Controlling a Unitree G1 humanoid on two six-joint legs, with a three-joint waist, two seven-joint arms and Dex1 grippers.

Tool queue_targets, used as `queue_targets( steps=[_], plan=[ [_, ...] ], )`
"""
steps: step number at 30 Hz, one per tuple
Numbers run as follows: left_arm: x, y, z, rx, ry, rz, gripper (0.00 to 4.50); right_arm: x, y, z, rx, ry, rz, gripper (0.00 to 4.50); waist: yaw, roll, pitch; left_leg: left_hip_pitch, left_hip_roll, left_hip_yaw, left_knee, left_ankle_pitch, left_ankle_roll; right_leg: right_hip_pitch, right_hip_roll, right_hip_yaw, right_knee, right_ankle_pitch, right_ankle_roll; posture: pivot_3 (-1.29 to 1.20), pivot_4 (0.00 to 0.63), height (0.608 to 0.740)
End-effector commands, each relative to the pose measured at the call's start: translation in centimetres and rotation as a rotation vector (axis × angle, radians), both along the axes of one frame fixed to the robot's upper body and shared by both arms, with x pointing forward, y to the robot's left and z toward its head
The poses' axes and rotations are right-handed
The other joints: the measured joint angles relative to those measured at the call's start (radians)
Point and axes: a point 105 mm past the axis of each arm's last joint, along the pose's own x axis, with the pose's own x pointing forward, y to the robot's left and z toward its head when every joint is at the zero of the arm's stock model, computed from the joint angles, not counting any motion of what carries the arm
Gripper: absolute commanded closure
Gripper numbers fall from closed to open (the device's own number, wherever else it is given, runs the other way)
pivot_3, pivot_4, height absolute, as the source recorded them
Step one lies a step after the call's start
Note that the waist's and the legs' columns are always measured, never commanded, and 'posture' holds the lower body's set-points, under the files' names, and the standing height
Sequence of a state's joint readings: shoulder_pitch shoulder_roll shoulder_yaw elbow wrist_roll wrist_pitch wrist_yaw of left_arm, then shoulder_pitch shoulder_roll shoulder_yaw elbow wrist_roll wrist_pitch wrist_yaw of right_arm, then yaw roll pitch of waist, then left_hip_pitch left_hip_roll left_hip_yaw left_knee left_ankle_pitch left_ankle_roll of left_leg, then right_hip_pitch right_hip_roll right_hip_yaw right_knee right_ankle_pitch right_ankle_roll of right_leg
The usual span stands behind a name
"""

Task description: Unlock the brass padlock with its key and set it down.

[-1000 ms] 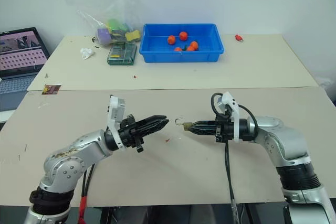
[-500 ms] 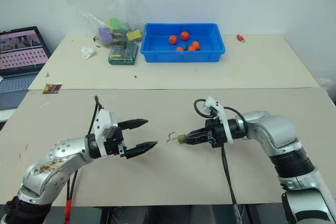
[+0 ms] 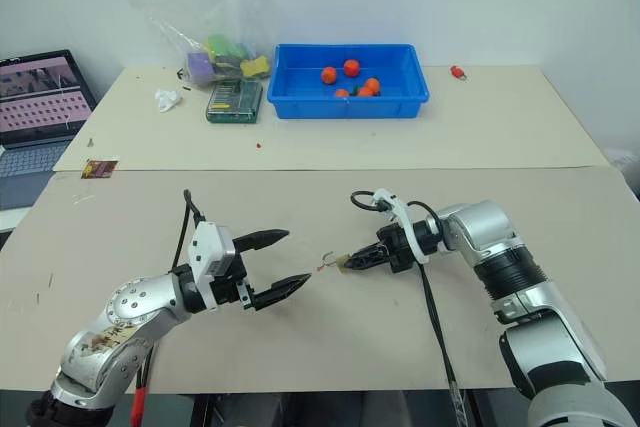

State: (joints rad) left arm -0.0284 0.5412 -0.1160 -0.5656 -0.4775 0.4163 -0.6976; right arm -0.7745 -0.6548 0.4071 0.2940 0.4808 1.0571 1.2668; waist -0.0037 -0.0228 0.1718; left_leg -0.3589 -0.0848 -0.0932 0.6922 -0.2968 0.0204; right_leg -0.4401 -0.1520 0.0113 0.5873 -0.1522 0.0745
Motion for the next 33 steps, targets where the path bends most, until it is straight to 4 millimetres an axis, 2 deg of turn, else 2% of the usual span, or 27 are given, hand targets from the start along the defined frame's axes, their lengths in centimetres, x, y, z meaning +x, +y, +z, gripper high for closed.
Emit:
queue_targets(
  steps=[1, 3, 5, 7, 10, 13, 15, 17, 18, 21, 24, 27, 33],
  plan=[
    [-0.7, -0.5, 0.9, -0.015, -0.042, -0.014, 0.00, 0.0, -0.7, 0.9, 0.008, -0.012, 0.046, 3.07, -0.001, 0.000, 0.000, 0.000, 0.000, 0.000, 0.000, 0.000, 0.000, 0.000, 0.000, 0.000, 0.000, 0.000, 0.000, 0.00, 0.150, 0.740],
    [-0.6, -0.3, 1.0, -0.051, -0.016, 0.005, 0.00, 0.2, -1.6, 1.2, 0.005, -0.017, 0.043, 2.48, -0.001, 0.000, 0.000, 0.000, 0.000, 0.000, 0.000, 0.000, 0.000, 0.000, 0.000, 0.000, 0.000, 0.000, 0.000, 0.00, 0.150, 0.740],
    [0.0, -0.1, 1.5, -0.112, 0.012, 0.040, 0.00, 0.6, -3.4, 1.5, -0.022, -0.058, 0.046, 1.62, 0.000, 0.000, 0.000, 0.000, 0.000, 0.000, 0.000, 0.000, 0.000, 0.000, 0.000, 0.000, 0.000, 0.000, 0.000, 0.00, 0.150, 0.740],
    [0.4, 0.1, 1.9, -0.135, 0.023, 0.059, 0.00, 1.2, -5.6, 2.0, -0.057, -0.105, 0.034, 1.06, 0.001, 0.000, 0.000, 0.000, 0.000, 0.000, 0.000, 0.000, 0.000, 0.001, 0.000, 0.000, 0.000, 0.000, 0.000, 0.00, 0.150, 0.740],
    [1.0, 0.4, 2.4, -0.164, 0.032, 0.081, 0.00, 1.9, -7.8, 3.9, -0.039, -0.163, 0.005, 0.03, 0.000, 0.000, 0.000, 0.000, 0.000, 0.000, 0.001, 0.000, 0.000, 0.001, 0.000, 0.000, 0.000, 0.000, 0.000, 0.00, 0.150, 0.740],
    [2.1, 0.7, 2.3, -0.135, 0.050, 0.105, 0.00, 1.8, -9.1, 5.4, -0.105, -0.394, 0.100, 0.03, -0.003, 0.000, 0.000, 0.000, 0.000, 0.000, 0.001, 0.000, 0.000, 0.000, 0.000, 0.000, 0.000, 0.000, 0.000, 0.00, 0.150, 0.740],
    [2.3, 0.9, 2.2, -0.026, 0.009, 0.065, 0.00, 1.8, -7.4, 8.0, -0.027, -0.637, 0.167, 0.03, -0.009, 0.000, 0.000, 0.000, 0.000, 0.001, 0.000, 0.000, 0.000, 0.000, 0.000, 0.000, 0.000, 0.000, 0.000, 0.00, 0.150, 0.740],
    [2.9, 2.1, 2.3, 0.031, 0.027, 0.035, 0.00, 1.1, -5.1, 10.8, 0.103, -0.851, 0.222, 0.03, -0.018, 0.000, 0.000, 0.001, 0.003, 0.002, 0.000, -0.001, -0.002, 0.001, 0.002, 0.001, 0.000, 0.000, 0.001, 0.00, 0.150, 0.740],
    [3.8, 3.2, 3.1, 0.058, 0.008, 0.043, 0.00, 0.7, -4.4, 11.5, 0.128, -0.897, 0.211, 0.03, -0.022, 0.000, 0.001, 0.001, 0.006, 0.004, 0.000, -0.001, -0.002, 0.000, 0.004, 0.002, 0.000, 0.000, 0.001, 0.00, 0.150, 0.740],
    [6.8, 6.7, 6.3, 0.181, -0.098, 0.097, 0.00, -2.7, -3.6, 10.7, 0.081, -0.888, 0.313, 0.03, -0.011, 0.000, 0.002, 0.002, 0.010, 0.006, 0.001, -0.001, -0.004, 0.000, 0.007, 0.000, 0.001, -0.002, 0.003, 0.00, 0.150, 0.740],
    [7.4, 7.6, 7.4, 0.209, -0.123, 0.087, 0.00, -4.7, -3.6, 10.3, 0.037, -0.798, 0.337, 0.03, 0.001, 0.001, 0.002, 0.001, 0.011, 0.008, 0.001, -0.001, -0.004, 0.000, 0.009, 0.000, 0.001, -0.001, 0.000, 0.00, 0.150, 0.740],
    [7.1, 7.5, 7.3, 0.206, -0.126, 0.080, 0.00, -4.7, -3.5, 10.9, 0.049, -0.814, 0.267, 0.03, -0.003, 0.001, 0.002, 0.002, 0.011, 0.008, 0.002, -0.003, -0.002, 0.001, 0.007, 0.002, 0.001, 0.000, -0.001, 0.00, 0.150, 0.740],
    [6.1, 6.7, 6.8, 0.166, -0.074, 0.040, 0.00, -3.9, -3.9, 10.7, 0.047, -0.819, 0.174, 0.03, -0.008, 0.000, 0.003, 0.001, 0.012, 0.010, 0.001, -0.004, -0.004, -0.002, 0.008, 0.002, 0.000, 0.000, -0.001, 0.00, 0.150, 0.740]
  ],
)
